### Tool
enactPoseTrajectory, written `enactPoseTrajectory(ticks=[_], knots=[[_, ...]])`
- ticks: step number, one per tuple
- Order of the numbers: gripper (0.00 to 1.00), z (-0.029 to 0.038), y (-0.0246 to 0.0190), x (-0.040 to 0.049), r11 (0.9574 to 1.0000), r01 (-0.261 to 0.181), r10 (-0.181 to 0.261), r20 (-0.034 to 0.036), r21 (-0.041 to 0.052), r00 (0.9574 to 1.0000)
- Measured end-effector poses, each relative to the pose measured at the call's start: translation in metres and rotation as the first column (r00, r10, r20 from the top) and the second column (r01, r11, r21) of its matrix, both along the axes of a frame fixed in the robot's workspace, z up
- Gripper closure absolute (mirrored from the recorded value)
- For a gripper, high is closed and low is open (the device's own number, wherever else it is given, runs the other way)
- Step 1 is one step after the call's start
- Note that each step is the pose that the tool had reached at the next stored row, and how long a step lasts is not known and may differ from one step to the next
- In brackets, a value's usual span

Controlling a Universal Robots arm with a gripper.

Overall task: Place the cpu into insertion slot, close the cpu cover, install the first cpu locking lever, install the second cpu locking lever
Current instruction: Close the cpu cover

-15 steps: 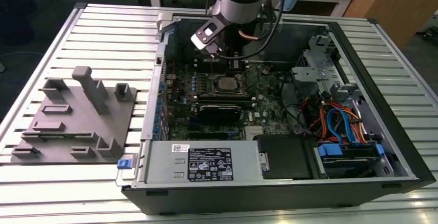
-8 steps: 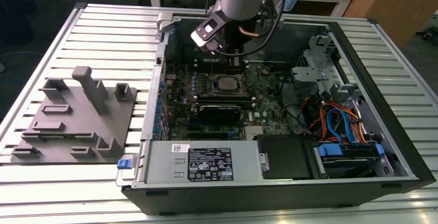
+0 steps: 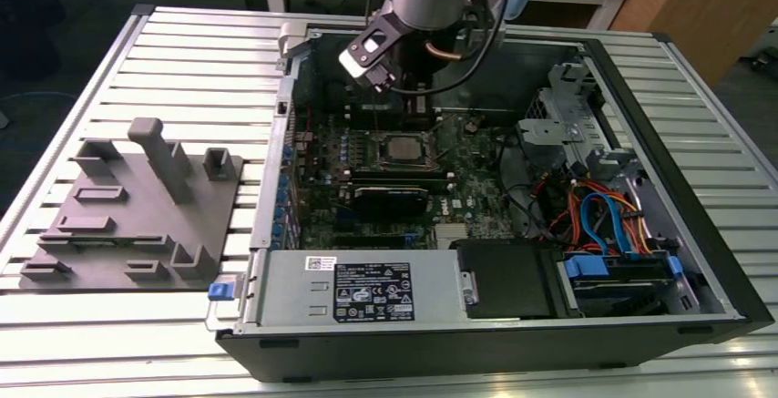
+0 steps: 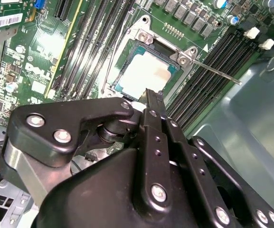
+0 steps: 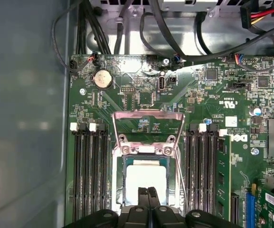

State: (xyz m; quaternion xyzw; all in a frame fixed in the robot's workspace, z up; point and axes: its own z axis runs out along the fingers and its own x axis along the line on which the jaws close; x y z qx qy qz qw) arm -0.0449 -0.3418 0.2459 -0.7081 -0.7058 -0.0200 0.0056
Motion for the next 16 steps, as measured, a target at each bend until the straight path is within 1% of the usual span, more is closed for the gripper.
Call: enactPoseTrajectory(ticks=[7, 16], knots=[[0.89, 0.0055, 0.0, 0.0, 1.0, 0.0, 0.0, 0.0, 0.0, 1.0], [0.89, 0.0157, 0.0, 0.0, 1.0, 0.0, 0.0, 0.0001, -0.0005, 1.0]])
